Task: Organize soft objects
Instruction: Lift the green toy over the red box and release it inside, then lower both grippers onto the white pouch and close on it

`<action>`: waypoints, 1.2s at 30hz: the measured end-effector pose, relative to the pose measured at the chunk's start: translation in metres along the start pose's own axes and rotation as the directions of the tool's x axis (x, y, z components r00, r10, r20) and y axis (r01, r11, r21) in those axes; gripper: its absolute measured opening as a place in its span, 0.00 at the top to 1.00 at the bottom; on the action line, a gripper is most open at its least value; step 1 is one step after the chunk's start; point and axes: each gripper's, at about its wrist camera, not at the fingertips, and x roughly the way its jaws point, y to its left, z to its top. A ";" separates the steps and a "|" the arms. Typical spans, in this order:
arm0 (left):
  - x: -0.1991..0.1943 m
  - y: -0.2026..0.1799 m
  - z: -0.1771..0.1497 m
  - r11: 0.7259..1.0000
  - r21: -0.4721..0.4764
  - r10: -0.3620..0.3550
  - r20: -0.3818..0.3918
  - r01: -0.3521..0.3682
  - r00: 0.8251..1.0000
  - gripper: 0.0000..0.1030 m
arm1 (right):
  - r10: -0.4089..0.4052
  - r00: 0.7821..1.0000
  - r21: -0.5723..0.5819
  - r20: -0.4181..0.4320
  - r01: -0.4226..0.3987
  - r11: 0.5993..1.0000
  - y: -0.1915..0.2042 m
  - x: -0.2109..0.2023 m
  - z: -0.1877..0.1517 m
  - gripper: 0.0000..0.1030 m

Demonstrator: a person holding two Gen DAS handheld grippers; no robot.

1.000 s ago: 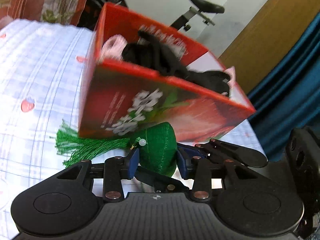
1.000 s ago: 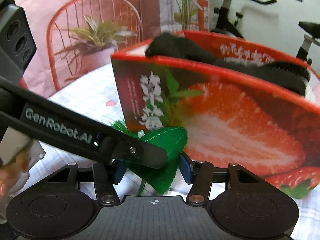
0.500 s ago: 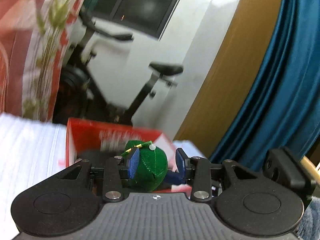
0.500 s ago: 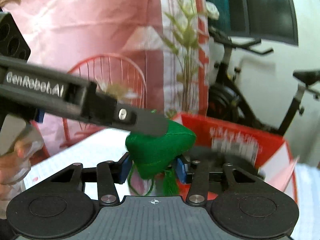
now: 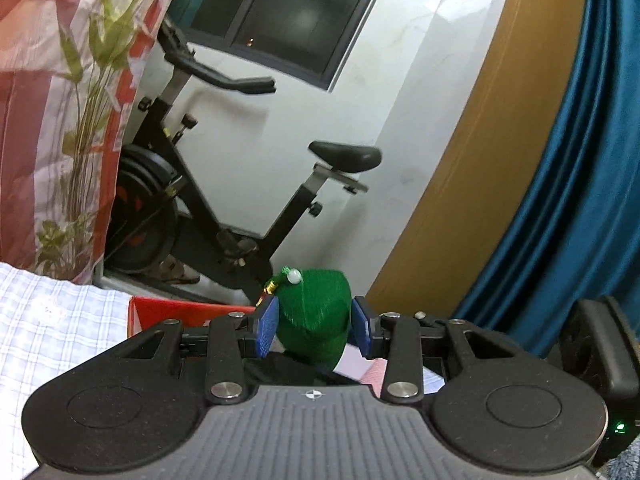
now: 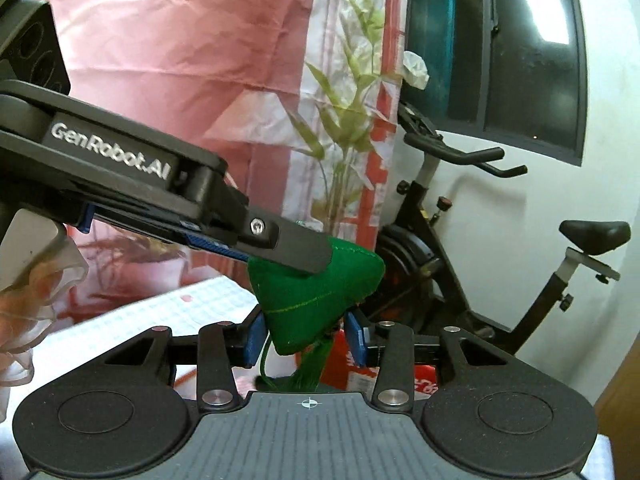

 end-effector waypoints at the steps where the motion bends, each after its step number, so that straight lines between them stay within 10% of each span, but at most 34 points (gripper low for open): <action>1: 0.003 0.005 -0.001 1.000 -0.003 0.005 -0.009 -0.005 1.000 0.60 | -0.006 1.000 -0.002 -0.002 0.006 1.000 0.000 0.004 -0.003 0.63; 17: 0.030 0.035 -0.035 0.993 0.010 0.118 -0.173 -0.119 0.978 0.60 | -0.050 0.985 0.125 -0.167 0.071 0.990 -0.026 0.022 -0.071 0.63; 36: -0.045 -0.004 -0.083 0.974 0.059 0.227 -0.194 -0.220 0.954 0.58 | -0.018 0.991 0.211 -0.131 0.045 0.977 -0.016 -0.084 -0.118 0.62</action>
